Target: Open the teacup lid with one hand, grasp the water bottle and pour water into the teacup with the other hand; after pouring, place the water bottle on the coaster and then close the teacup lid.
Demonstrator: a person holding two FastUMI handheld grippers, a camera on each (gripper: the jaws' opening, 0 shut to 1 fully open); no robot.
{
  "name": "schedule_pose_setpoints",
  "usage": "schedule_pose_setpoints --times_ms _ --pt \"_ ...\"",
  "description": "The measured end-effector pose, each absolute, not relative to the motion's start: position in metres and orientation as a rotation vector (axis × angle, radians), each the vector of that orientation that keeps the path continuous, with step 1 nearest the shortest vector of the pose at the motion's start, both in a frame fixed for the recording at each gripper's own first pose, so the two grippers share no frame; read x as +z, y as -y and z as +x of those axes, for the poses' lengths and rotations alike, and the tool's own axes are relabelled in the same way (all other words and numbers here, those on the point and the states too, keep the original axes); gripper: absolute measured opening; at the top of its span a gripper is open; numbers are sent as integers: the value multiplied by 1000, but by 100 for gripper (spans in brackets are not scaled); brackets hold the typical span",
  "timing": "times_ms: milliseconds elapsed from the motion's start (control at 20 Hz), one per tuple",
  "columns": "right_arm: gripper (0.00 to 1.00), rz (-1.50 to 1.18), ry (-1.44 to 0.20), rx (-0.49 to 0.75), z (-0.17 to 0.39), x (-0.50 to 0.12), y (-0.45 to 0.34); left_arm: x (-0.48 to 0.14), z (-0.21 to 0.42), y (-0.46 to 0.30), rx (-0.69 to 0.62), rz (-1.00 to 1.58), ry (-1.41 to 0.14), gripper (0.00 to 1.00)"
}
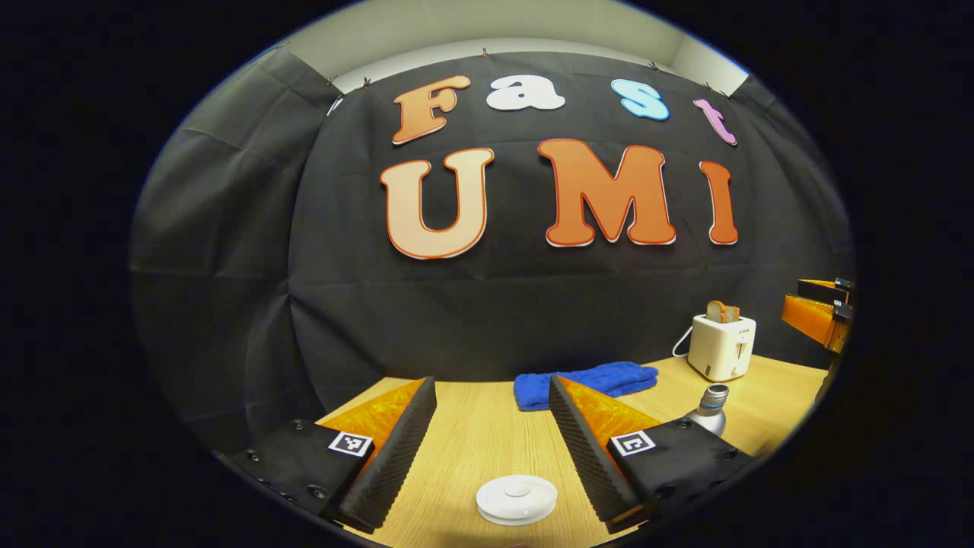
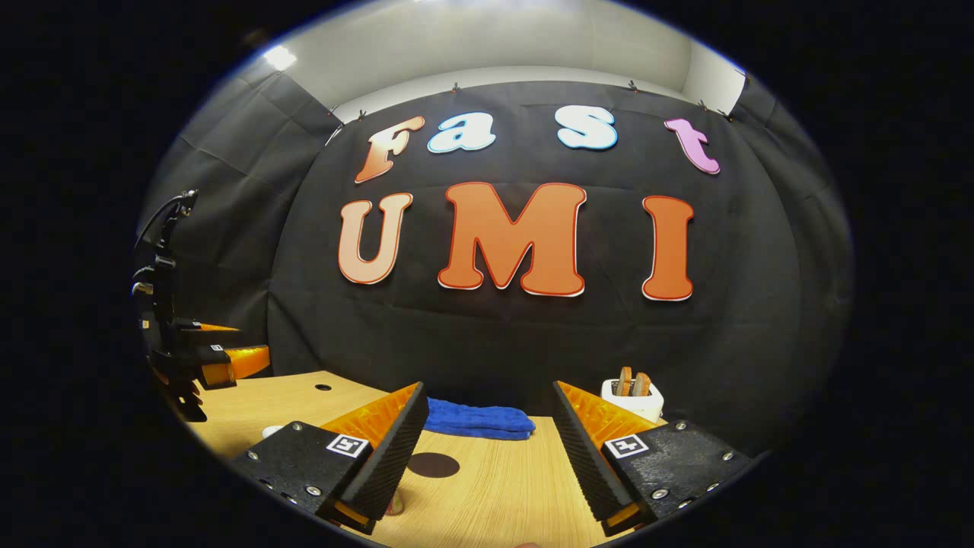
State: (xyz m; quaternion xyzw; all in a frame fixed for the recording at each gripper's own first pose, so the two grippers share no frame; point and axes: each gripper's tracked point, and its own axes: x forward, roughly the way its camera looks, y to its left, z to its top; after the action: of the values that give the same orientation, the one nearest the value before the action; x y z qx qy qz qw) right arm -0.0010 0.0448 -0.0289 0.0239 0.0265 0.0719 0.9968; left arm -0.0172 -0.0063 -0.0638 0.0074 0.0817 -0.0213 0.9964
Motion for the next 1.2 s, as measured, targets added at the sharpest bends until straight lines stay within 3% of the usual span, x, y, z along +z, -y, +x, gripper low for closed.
schedule_pose_setpoints --times_ms 250,850,1000,1050,1150,1200 --pt "97 69 -99 193 -8 -46 -60 -92 -23 11 -66 45 -219 100" --pt "97 45 -187 324 -26 -92 -98 -167 -28 24 -135 56 -382 99" --pt "97 37 -209 356 -32 -101 -106 -186 -26 23 -135 51 -432 94" --pt "97 35 -216 365 -32 -103 -109 -191 -27 23 -136 47 -445 99" --pt "97 27 -225 385 -35 -109 -114 -200 -29 22 -143 50 -472 97" --pt "98 21 -228 394 -37 -111 -117 -203 -28 22 -143 55 -481 92"
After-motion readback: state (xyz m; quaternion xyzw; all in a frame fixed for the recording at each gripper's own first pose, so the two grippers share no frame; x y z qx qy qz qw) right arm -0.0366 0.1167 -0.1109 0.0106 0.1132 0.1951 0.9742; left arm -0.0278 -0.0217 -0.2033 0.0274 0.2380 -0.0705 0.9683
